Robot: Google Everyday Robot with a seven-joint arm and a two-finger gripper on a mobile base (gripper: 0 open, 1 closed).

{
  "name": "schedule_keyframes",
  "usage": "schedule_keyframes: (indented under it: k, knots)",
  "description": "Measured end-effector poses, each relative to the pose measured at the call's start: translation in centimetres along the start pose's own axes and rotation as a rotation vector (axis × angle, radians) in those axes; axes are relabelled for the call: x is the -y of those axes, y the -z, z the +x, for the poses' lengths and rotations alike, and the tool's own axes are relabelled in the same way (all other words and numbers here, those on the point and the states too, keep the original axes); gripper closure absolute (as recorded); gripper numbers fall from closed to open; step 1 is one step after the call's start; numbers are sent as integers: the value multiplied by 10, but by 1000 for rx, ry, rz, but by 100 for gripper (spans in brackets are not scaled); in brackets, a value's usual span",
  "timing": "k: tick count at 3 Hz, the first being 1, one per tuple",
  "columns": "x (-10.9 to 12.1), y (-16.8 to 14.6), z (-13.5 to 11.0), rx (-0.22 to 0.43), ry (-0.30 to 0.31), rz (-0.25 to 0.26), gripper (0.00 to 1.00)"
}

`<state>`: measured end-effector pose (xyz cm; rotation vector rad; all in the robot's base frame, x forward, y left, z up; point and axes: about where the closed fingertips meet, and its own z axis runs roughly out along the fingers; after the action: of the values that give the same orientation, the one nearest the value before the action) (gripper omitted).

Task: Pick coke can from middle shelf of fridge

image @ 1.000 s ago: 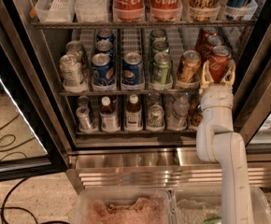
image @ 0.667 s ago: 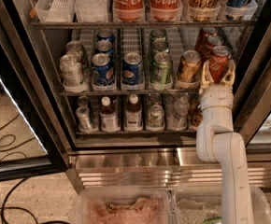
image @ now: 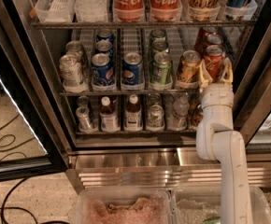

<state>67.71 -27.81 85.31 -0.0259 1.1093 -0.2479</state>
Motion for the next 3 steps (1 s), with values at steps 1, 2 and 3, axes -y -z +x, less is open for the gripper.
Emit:
schedule_keyframes:
  k: [1, 2, 3]
  knots:
    - [4, -6, 4, -8, 11, 18, 58]
    - [7, -6, 11, -32, 12, 34, 57]
    - [10, -1, 17, -70, 2, 47, 65]
